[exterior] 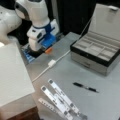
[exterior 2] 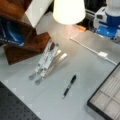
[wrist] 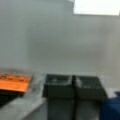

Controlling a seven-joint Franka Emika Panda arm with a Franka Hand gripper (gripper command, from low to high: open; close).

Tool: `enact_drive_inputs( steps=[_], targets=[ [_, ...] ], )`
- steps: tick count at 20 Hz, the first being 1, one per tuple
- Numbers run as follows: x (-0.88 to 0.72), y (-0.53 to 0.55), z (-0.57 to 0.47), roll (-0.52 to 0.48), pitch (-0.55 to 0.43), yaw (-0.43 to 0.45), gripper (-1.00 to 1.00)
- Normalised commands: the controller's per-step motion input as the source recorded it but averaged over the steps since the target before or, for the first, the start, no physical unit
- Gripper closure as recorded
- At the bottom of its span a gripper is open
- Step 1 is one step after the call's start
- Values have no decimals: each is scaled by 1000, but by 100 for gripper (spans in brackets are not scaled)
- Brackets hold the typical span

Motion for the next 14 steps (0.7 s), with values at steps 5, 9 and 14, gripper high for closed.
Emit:
enact_drive_inputs(
  steps=[5,9,14],
  targets=[
    [-251,-109,-496,-91,-266,139,100],
    [-271,-184,-479,-45,-307,116,100],
    [-344,-244,-373,-24,-314,135,100]
  ],
)
